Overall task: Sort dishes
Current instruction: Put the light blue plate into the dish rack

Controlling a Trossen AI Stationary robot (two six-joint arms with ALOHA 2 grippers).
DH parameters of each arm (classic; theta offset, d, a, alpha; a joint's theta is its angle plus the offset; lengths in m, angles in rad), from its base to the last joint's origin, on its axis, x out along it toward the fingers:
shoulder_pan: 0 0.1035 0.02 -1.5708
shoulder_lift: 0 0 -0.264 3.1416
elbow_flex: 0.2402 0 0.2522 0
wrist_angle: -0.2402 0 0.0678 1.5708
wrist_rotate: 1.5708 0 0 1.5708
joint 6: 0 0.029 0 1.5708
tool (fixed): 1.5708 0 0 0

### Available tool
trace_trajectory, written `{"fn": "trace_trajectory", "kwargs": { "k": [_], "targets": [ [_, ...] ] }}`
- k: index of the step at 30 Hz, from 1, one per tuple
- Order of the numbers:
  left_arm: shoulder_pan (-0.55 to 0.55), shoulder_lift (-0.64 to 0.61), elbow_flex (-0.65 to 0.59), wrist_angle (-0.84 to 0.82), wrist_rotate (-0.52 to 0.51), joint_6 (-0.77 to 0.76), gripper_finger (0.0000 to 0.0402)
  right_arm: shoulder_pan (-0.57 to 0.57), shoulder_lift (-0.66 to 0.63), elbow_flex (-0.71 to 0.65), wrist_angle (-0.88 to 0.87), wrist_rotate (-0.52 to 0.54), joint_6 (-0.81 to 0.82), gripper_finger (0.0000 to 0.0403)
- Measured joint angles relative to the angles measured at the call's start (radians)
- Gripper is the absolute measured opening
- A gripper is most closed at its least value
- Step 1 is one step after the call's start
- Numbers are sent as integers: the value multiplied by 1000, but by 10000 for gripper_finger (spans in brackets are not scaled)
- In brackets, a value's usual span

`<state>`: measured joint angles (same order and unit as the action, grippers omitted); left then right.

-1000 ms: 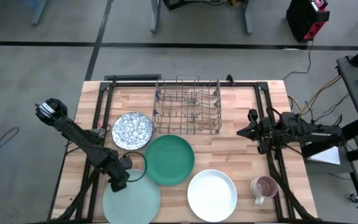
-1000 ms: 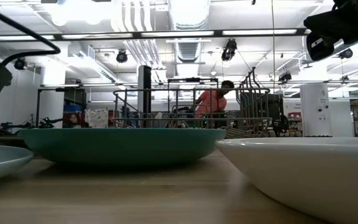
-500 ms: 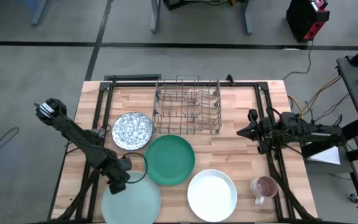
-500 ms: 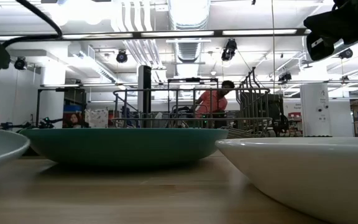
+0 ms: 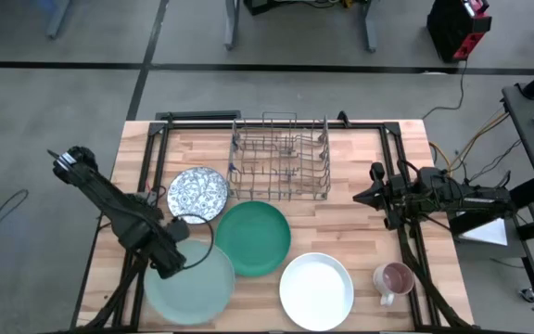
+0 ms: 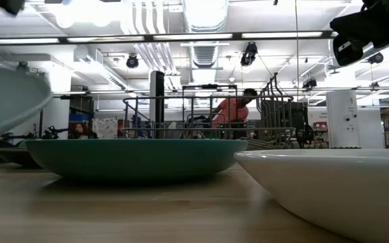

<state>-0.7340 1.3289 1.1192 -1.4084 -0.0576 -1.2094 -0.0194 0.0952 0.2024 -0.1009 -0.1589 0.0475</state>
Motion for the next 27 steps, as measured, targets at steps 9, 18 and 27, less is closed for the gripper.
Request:
{"fn": "trace_trajectory", "kwargs": {
  "k": [9, 18, 27],
  "targets": [
    [0, -1, 286, -162, -228, -5, 0, 0, 0, 0, 0, 1, 3, 11],
    [-12, 26, 544, -18, -836, 450, 0, 0, 0, 0, -5, 1, 2, 11],
    [-11, 35, 690, 609, -915, 1417, 0, 0, 0, 0, -8, 3, -15, 11]
  ]
}}
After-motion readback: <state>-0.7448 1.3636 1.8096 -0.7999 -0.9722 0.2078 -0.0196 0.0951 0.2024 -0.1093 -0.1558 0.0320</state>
